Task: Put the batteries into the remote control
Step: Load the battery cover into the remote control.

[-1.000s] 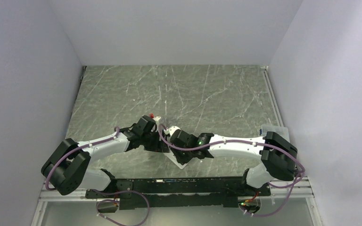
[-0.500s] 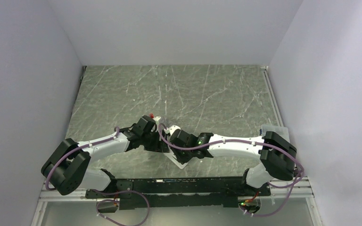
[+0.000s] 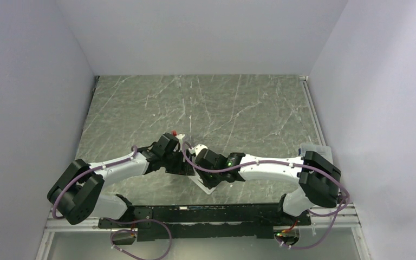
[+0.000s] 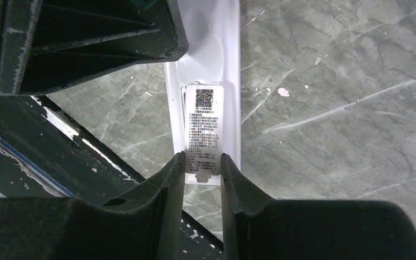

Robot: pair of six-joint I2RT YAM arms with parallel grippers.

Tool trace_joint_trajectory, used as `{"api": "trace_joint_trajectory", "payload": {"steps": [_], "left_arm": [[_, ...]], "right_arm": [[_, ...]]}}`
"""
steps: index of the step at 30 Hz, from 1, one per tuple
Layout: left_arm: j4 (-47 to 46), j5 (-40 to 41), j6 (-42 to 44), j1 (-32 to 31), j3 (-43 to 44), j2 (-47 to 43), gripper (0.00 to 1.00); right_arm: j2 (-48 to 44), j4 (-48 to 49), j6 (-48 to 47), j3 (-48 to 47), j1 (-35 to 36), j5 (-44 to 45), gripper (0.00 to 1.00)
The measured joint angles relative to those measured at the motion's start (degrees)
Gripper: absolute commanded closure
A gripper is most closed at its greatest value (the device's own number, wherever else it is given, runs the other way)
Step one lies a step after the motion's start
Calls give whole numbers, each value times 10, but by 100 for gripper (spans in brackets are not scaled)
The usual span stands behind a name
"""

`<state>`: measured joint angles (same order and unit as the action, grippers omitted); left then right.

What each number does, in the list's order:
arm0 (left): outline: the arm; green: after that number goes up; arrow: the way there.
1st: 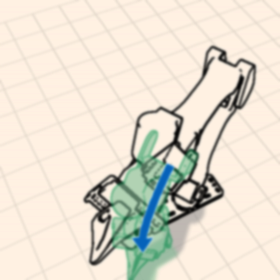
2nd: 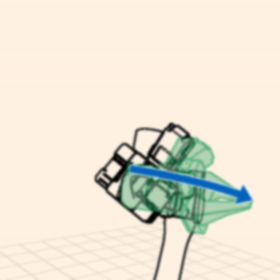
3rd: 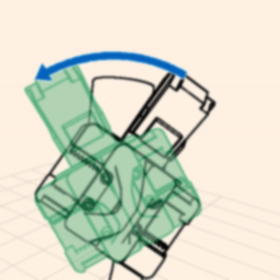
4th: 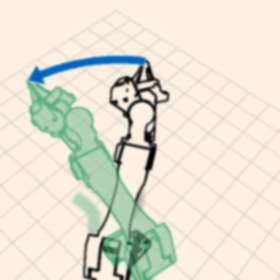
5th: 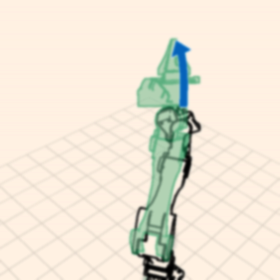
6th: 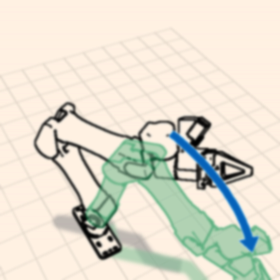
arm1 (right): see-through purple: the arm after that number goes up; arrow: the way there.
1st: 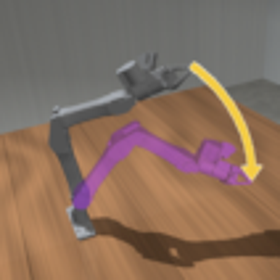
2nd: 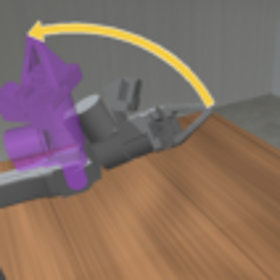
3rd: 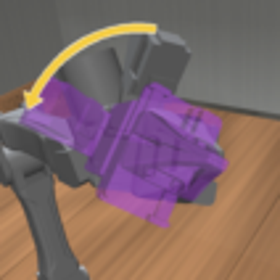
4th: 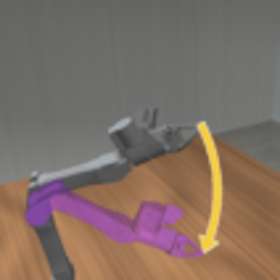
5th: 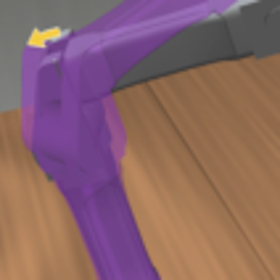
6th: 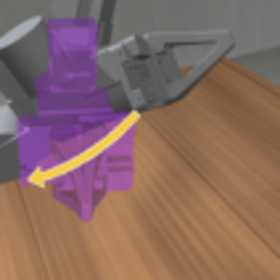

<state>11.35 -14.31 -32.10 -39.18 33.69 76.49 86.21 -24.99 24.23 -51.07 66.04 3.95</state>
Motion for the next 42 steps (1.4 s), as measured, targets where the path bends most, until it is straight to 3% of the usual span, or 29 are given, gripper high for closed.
{"api": "trace_joint_trajectory", "payload": {"steps": [42], "left_arm": [[-14, -7, 0, 1, -6, 0, 29]], "right_arm": [[0, -10, 11, -5, 0, -10, 79]]}}
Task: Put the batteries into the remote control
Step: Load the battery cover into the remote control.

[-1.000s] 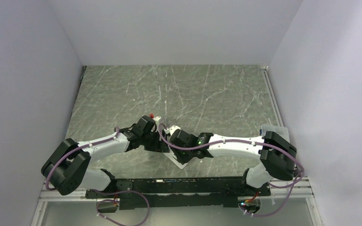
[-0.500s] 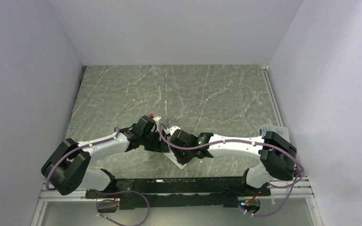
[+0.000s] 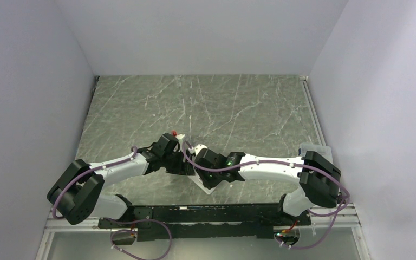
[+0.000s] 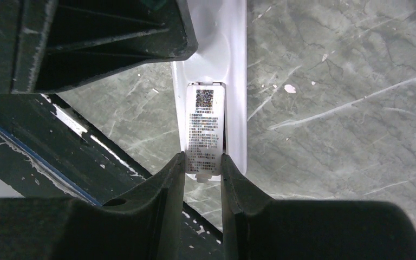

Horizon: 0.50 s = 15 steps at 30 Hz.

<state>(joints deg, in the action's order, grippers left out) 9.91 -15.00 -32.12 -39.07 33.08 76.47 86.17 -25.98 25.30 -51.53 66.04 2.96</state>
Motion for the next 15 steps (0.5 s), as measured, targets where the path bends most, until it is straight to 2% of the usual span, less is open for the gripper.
{"api": "trace_joint_trajectory", "payload": {"steps": [15], "left_arm": [[-2, -2, 0, 0, -1, 0, 29]], "right_arm": [[12, -10, 0, -14, 0, 0, 80]]}}
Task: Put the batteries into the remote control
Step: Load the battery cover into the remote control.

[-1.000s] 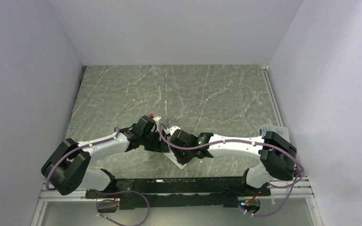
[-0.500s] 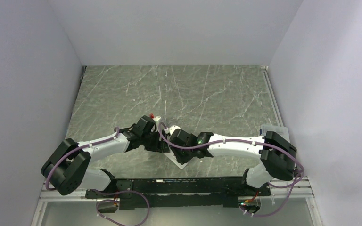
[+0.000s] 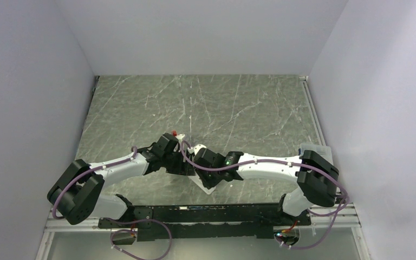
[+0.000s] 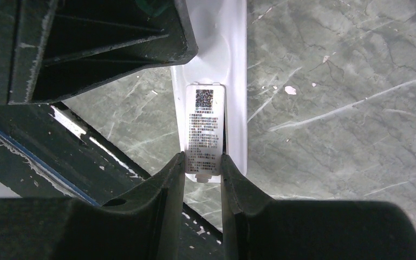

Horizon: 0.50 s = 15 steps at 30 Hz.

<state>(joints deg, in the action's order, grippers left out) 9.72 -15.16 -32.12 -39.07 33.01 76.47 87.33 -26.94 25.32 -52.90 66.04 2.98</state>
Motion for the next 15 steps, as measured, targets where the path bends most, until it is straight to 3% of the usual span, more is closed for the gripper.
{"api": "trace_joint_trajectory", "payload": {"steps": [15], "left_arm": [[-4, 0, 0, 0, -5, -3, 29]], "right_arm": [[1, -6, 4, -3, 0, 0, 80]]}}
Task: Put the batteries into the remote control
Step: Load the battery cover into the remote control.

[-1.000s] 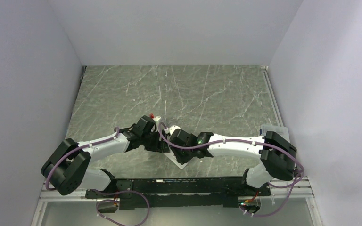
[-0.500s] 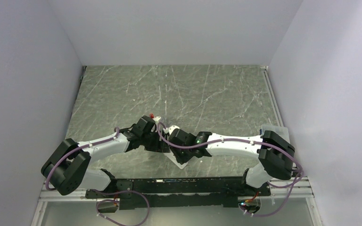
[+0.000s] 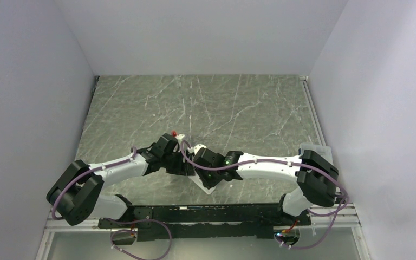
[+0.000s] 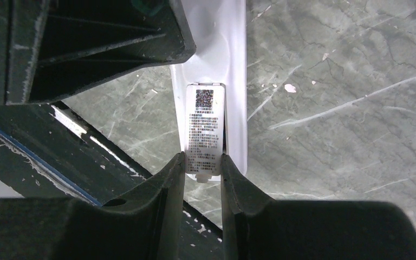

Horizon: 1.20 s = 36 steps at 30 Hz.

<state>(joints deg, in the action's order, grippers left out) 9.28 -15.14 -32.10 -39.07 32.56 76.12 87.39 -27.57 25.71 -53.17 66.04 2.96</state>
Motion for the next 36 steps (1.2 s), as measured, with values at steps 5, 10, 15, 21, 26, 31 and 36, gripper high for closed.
{"api": "trace_joint_trajectory", "payload": {"steps": [5, 10, 15, 21, 26, 31, 36], "left_arm": [[0, 0, 0, 0, -2, -3, 30], [0, 0, 0, 0, -2, -3, 30], [0, 0, 0, 0, -2, -3, 29], [-2, 0, 0, 0, -3, -3, 29], [-2, 0, 0, 0, -3, -3, 30], [-3, 0, 0, 0, -4, -3, 30], [-4, 0, 0, 0, -4, -3, 30]], "right_arm": [[9, -4, 0, -9, 0, 0, 80], [15, -6, 0, -12, 0, 0, 80], [15, -8, 0, -12, 0, 0, 80], [14, -11, 1, -12, 0, 0, 80], [13, -12, 3, -12, 0, 0, 80], [13, -13, 5, -12, 0, 0, 80], [12, -15, 5, -12, 0, 0, 80]]}}
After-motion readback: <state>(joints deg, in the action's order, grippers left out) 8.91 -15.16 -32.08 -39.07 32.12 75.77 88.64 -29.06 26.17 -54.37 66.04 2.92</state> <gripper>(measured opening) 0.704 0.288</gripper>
